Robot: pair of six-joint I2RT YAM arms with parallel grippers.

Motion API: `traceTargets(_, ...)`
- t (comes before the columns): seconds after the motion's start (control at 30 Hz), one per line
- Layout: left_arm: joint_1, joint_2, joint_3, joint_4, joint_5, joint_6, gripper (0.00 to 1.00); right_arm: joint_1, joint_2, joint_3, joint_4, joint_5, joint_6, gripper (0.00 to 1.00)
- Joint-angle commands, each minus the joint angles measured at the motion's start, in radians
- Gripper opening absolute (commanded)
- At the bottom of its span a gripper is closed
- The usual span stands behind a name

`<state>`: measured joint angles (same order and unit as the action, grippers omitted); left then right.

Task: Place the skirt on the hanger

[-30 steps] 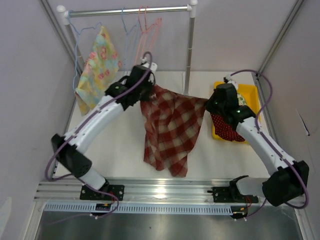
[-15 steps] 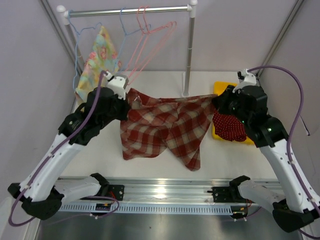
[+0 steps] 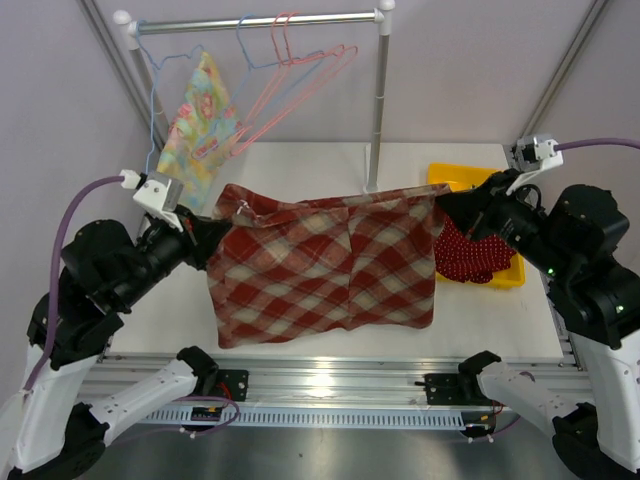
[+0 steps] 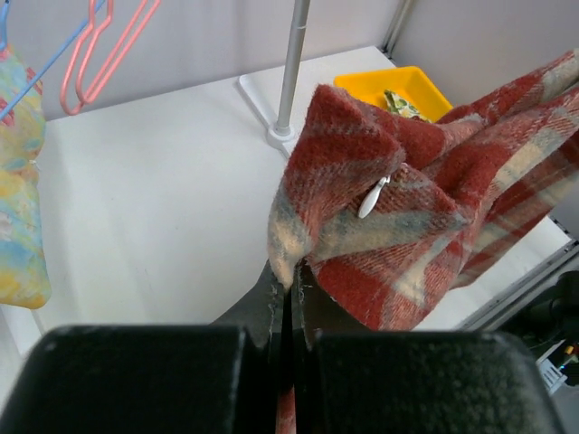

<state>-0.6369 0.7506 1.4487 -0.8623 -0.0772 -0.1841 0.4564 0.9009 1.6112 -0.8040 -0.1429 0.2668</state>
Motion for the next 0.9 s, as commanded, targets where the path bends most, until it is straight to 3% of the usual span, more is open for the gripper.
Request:
traceTargets(0.0,0.013,0.01,0.099,-0.084,-0.091,0.003,0.0,-0.015,0.0,0.146,-0.014,0.007,-0.041,0.09)
traceTargets(0.13,0.013,0.11,0.19,-0.197,-0.192,-0.031,0.0,-0.015,0.062,0.228,-0.031,-0.044,-0.029,0.09)
traceTargets(0.23,0.025,0.171,0.176,-0.21,-0.231,-0.034,0.0,-0.015,0.159,0.23,-0.037,-0.041,-0.041,0.09)
traceTargets(0.3,0.06,0.223,0.132,-0.175,-0.175,-0.032,0.0,-0.016,0.249,0.205,-0.026,-0.055,-0.051,0.08)
traceTargets(0.43,0.286,0.317,0.009,-0.048,0.035,-0.02,0.0,-0.062,0.397,0.083,0.093,-0.124,-0.06,0.06)
traceTargets(0.53,0.364,0.423,-0.051,0.057,0.099,-0.031,0.0,-0.108,0.527,0.01,0.15,-0.167,-0.055,0.05)
traceTargets(0.7,0.413,0.617,-0.002,0.144,0.106,-0.052,0.0,-0.148,0.708,0.01,0.22,-0.181,-0.066,0.06)
traceTargets(0.87,0.413,0.624,-0.025,0.193,0.109,-0.072,0.0,-0.15,0.728,-0.008,0.23,-0.147,-0.08,0.06)
